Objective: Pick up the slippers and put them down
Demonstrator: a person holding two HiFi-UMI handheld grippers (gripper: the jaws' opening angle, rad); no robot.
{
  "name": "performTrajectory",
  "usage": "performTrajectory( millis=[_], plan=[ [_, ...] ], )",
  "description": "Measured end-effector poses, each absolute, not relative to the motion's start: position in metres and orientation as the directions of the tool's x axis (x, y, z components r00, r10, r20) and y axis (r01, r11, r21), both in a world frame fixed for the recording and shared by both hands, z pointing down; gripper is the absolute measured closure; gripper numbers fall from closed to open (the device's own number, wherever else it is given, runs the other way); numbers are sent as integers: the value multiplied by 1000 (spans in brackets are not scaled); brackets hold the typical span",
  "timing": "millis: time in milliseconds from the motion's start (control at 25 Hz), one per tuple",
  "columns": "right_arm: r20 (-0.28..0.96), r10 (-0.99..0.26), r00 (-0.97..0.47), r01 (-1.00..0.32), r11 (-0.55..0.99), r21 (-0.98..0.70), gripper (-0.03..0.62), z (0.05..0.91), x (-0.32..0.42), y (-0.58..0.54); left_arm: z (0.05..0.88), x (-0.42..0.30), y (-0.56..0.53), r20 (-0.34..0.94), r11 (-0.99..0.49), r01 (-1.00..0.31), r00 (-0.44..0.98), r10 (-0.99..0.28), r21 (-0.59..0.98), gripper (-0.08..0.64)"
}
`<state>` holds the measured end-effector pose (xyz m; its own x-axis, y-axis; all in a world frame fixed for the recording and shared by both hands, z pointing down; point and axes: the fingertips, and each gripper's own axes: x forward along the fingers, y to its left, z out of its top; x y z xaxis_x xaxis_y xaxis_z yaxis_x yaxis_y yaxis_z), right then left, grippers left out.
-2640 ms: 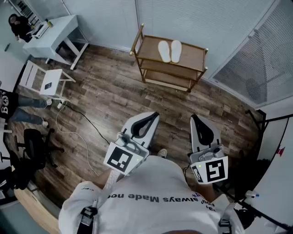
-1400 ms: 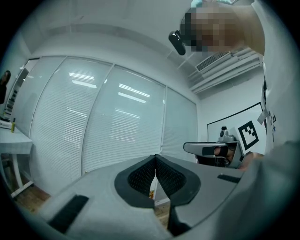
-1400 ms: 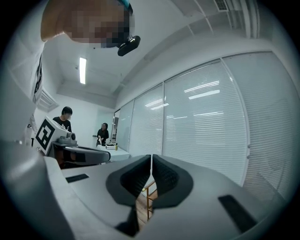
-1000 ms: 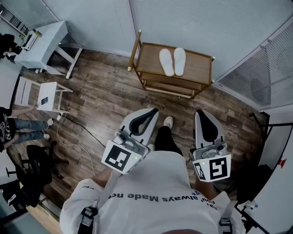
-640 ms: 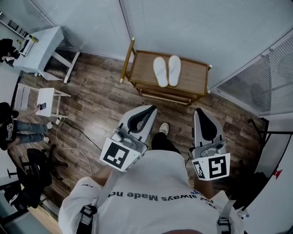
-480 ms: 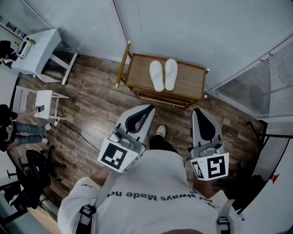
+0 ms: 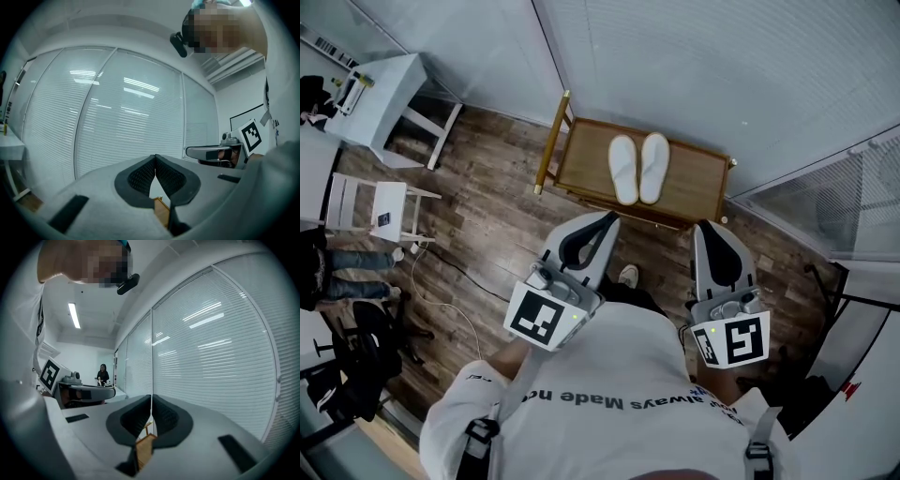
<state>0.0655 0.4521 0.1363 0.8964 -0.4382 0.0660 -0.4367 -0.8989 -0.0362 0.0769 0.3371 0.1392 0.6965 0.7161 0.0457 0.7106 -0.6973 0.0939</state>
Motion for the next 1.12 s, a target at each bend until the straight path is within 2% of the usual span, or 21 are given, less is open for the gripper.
performTrajectory(
  millis=[120,280,640,760,1120],
  plan=[
    [61,-438,897,-437,-899,-27,575,133,85,444,131,96,332,-5,-690,718,694,720,94,549],
    [54,-424,904,-424,-906,-16,575,126,109,433,137,116,318,47,-686,719,686,726,111,548],
    [47,-395,917,-395,-918,1,575,121,141,423,126,151,306,-25,-667,740,671,741,87,549],
    [61,-388,919,-389,-921,-5,574,134,151,422,145,162,302,45,-669,737,668,742,93,549],
    [160,-402,901,-400,-915,-52,572,200,169,422,198,184,297,105,-683,720,675,730,118,548]
  ],
)
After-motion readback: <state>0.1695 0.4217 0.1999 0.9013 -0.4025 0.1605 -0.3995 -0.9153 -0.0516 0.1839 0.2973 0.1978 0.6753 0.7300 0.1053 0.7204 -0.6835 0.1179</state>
